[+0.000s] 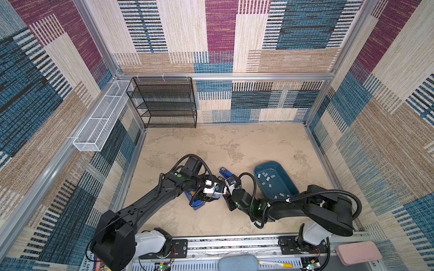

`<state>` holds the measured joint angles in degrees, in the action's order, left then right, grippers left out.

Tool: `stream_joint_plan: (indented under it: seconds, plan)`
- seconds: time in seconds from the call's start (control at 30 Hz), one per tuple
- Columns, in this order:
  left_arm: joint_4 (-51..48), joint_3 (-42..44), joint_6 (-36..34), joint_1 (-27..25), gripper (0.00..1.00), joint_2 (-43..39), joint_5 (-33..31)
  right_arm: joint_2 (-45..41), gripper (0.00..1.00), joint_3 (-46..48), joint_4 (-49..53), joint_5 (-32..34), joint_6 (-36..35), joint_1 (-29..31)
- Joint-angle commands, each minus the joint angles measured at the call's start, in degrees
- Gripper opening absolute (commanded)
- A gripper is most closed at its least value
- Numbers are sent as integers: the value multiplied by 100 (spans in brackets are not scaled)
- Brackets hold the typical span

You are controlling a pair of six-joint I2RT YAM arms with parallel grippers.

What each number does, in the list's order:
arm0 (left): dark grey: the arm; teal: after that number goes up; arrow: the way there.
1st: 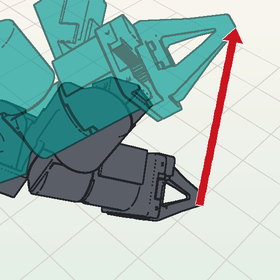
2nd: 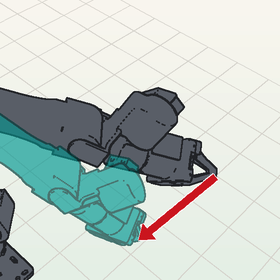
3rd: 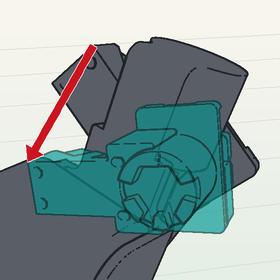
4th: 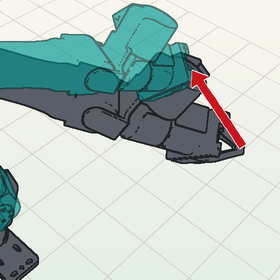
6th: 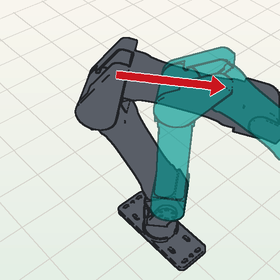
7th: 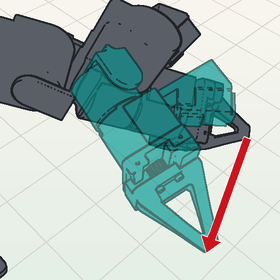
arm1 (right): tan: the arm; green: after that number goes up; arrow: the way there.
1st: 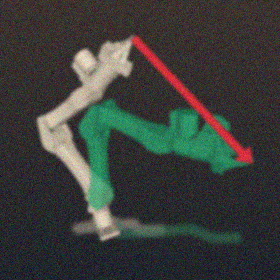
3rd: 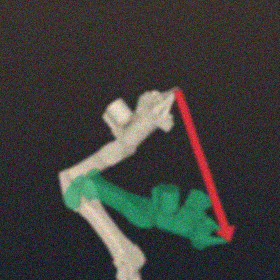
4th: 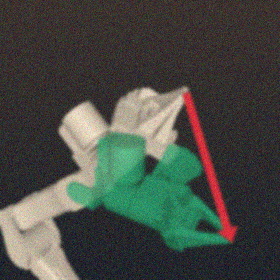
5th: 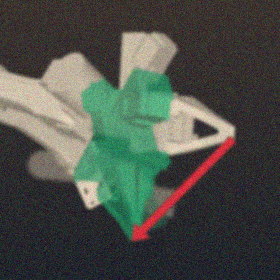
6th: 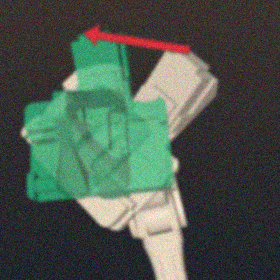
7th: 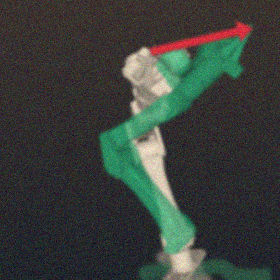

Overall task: Load the staples into the stapler
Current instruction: 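Lower the left gripper onto the light-blue mini stapler and close on it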

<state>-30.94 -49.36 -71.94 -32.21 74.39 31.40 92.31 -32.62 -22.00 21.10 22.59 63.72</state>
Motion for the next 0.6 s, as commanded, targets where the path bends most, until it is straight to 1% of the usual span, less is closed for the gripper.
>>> stream_joint_plan:
  seconds: [0.0, 0.13, 0.27, 0.4, 0.57]
  plan:
    - [-326, -232, -537, -81, 70, 300, -478, -139, 47, 90, -106, 133, 213, 11]
    - [-475, -328, -751, -236, 68, 836, -997, -278, 47, 223, -112, 184, 290, -35]
    - [-480, -490, -677, -324, 67, 1223, -1001, -360, 47, 257, -103, 201, 300, -33]
    - [-492, -490, -787, -472, 67, 1497, -1323, -408, 47, 263, -112, 185, 318, -29]
    - [-484, -633, -750, -663, 62, 1924, -1680, -485, 47, 289, -129, 166, 325, -35]
